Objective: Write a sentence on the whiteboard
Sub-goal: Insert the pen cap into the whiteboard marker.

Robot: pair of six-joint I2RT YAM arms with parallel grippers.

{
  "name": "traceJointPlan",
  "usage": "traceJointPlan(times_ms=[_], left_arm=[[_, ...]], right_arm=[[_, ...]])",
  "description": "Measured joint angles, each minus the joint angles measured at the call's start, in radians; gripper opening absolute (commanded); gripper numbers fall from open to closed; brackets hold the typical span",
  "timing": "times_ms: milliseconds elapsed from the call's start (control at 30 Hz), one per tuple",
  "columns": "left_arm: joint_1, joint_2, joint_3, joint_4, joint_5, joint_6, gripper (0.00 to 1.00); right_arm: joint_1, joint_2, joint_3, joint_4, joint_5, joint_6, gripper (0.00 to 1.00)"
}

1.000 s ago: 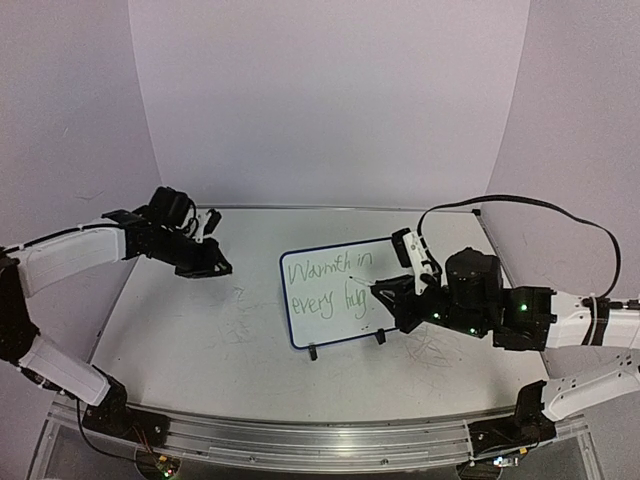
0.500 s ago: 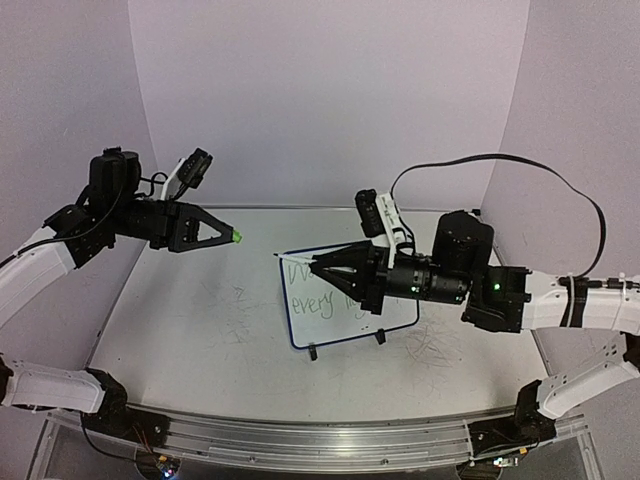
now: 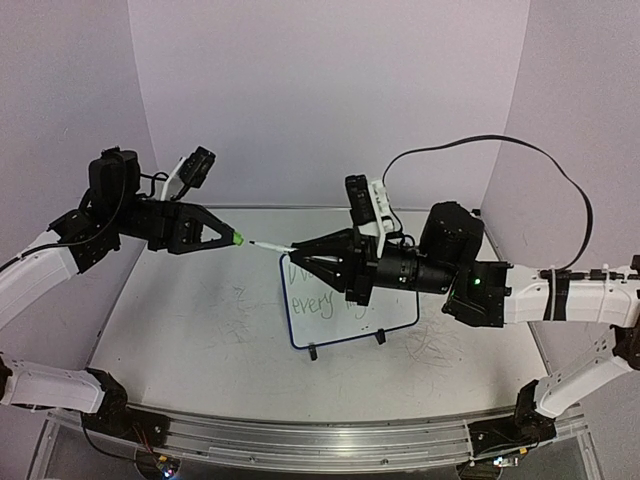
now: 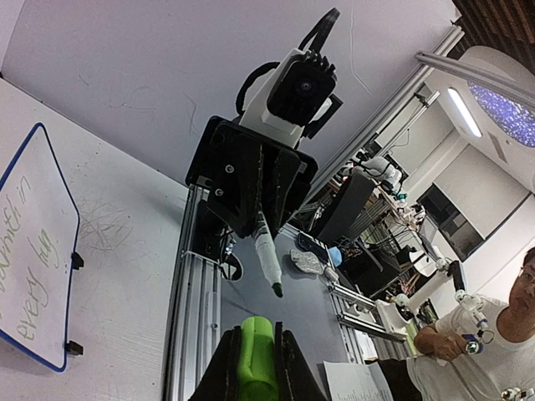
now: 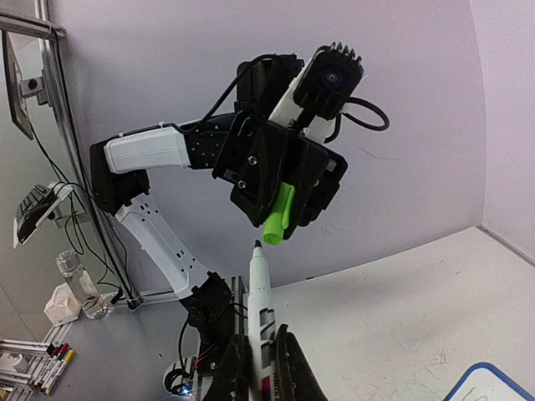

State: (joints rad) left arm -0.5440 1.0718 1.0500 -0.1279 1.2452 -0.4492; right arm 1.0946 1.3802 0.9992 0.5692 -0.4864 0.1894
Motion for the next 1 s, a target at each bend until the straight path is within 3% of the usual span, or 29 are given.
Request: traceJointPlan(times_ms=[1000], left_arm=[[-0.001,-0.01,-0.019,0.06,-0.014,-0.039,0.0]], right_arm=[[0.001,0.072,0.037,0.034,0.008,0.031,0.0]])
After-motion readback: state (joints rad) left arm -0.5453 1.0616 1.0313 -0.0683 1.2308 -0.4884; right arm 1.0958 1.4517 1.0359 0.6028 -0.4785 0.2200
